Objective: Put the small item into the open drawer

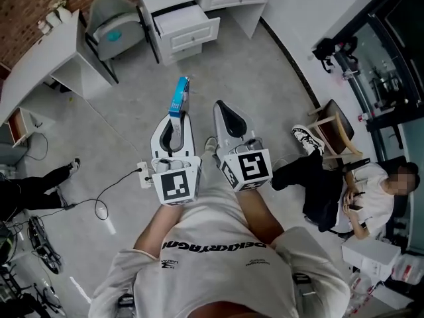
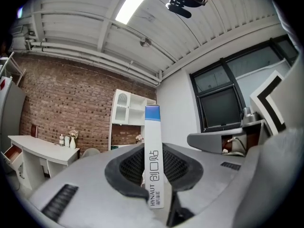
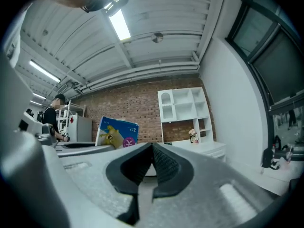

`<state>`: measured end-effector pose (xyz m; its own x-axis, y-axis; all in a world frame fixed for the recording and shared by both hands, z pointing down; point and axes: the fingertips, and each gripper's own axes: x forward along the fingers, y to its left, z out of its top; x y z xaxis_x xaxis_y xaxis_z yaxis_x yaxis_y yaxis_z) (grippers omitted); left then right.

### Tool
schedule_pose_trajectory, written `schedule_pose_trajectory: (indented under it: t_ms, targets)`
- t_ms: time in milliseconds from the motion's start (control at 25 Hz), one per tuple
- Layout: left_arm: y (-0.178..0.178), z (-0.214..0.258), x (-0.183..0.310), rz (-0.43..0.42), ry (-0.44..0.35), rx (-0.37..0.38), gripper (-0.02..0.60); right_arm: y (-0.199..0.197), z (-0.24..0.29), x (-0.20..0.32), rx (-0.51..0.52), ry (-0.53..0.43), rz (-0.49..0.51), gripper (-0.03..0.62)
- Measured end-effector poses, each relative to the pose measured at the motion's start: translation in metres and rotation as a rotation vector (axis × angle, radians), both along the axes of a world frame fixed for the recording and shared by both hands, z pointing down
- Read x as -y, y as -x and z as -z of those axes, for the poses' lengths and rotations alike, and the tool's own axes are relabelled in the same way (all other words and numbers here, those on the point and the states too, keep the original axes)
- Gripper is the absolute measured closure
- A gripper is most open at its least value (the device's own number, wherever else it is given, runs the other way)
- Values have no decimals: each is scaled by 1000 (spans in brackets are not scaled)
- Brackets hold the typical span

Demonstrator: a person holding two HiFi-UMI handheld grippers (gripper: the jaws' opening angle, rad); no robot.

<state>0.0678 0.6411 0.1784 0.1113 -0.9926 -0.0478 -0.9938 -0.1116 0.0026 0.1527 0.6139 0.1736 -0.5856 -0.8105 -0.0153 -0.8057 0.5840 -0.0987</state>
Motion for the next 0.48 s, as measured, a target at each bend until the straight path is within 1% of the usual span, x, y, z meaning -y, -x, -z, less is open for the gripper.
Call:
schedule_pose_trajectory:
  t_ms: [160, 360, 480]
  targets:
    - [8, -7, 85, 23, 32, 19, 509, 7, -7, 89, 16, 19, 9, 597]
    - [21, 6, 193, 40, 40, 12, 509, 18, 3, 196, 27, 36, 27, 596]
    - [25, 8, 248, 56, 35, 12, 509, 22, 7, 251, 32, 33, 41, 595]
